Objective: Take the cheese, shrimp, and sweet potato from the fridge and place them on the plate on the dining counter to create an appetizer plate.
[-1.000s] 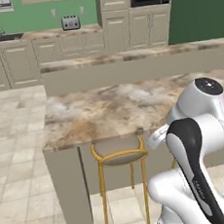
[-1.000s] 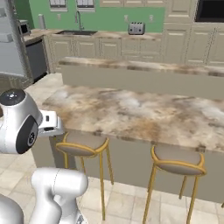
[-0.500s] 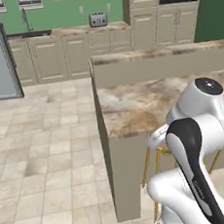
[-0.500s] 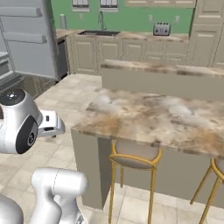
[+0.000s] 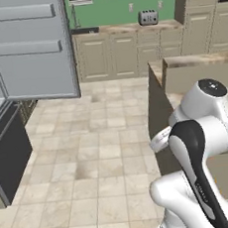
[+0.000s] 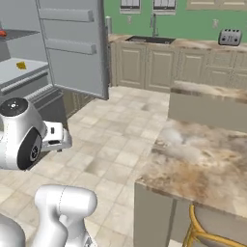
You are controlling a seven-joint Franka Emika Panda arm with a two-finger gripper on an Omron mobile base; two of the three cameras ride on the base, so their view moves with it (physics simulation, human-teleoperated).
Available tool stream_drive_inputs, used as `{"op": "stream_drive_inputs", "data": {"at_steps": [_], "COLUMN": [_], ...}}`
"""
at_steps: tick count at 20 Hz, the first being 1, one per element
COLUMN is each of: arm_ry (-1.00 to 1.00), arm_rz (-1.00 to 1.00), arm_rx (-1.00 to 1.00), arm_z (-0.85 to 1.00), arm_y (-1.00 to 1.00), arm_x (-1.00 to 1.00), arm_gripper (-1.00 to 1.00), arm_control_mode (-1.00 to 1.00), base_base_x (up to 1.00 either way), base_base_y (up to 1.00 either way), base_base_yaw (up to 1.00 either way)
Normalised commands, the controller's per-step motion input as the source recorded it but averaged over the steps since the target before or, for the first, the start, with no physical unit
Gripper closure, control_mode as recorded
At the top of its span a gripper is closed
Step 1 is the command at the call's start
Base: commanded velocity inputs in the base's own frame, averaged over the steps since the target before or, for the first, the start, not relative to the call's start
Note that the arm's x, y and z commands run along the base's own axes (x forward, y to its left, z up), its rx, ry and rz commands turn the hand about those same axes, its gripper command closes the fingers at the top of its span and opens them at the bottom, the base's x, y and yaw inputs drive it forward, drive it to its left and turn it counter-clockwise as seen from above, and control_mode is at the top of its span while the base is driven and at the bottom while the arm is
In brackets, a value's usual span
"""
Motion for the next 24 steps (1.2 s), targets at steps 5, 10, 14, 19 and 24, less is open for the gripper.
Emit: {"op": "stream_drive_inputs", "data": {"at_steps": [5, 10, 14, 19, 24], "arm_ry": [0.00, 0.00, 0.00, 0.00, 0.00], "arm_rz": [0.00, 0.00, 0.00, 0.00, 0.00], "arm_rx": [0.00, 0.00, 0.00, 0.00, 0.00], "arm_z": [0.00, 0.00, 0.00, 0.00, 0.00], "arm_y": [0.00, 0.00, 0.00, 0.00, 0.00], "arm_x": [0.00, 0.00, 0.00, 0.00, 0.00], "arm_gripper": [-1.00, -1.00, -1.00, -1.00, -1.00], "arm_control_mode": [1.00, 1.00, 1.00, 1.00, 1.00], "base_base_x": [1.00, 1.00, 1.00, 1.00, 0.95], "base_base_y": [0.88, 0.67, 0.11, 0.00, 0.34], "base_base_yaw": [0.35, 0.33, 0.14, 0.06, 0.10]}}
